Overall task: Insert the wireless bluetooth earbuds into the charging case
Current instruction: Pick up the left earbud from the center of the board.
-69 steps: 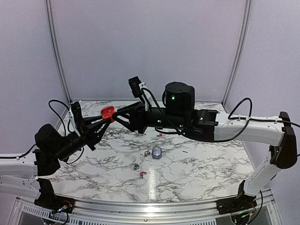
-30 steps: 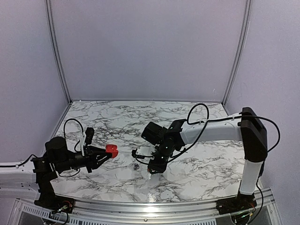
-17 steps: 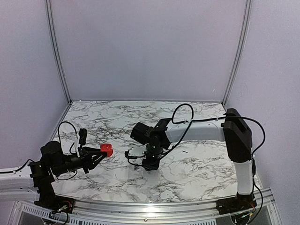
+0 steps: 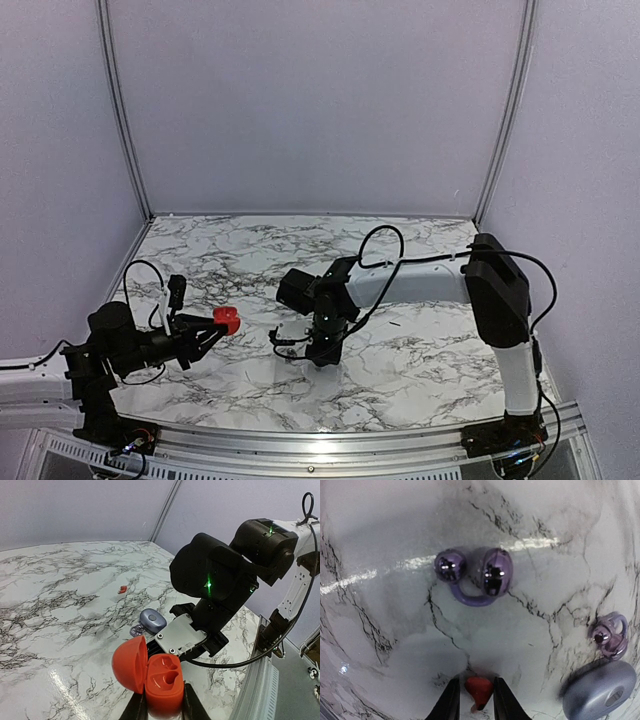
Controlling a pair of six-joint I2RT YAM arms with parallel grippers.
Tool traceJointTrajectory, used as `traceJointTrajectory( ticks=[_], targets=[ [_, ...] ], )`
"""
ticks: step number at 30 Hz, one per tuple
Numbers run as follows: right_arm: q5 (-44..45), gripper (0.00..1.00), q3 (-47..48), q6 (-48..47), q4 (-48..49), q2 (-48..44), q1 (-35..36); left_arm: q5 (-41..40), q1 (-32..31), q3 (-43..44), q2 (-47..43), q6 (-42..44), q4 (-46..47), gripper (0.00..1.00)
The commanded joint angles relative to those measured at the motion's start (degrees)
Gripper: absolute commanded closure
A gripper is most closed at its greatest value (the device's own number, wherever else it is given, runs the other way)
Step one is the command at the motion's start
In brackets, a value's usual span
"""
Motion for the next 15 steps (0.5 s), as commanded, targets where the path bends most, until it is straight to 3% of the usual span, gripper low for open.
traceJointTrajectory(
  ticks=[1, 15],
  targets=[
    [-0.78, 0.77, -2.54, 2.80, -2.09, -1.63, -0.22, -1.02, -0.16, 0.51, 0.46, 0.16, 0.61, 1.00],
    [-4.50, 0.81, -12.61, 11.62, -4.80, -9.36, 0.07, 0.26, -0.21, 1.52, 3.34, 0.36, 0.69, 1.00]
  ],
)
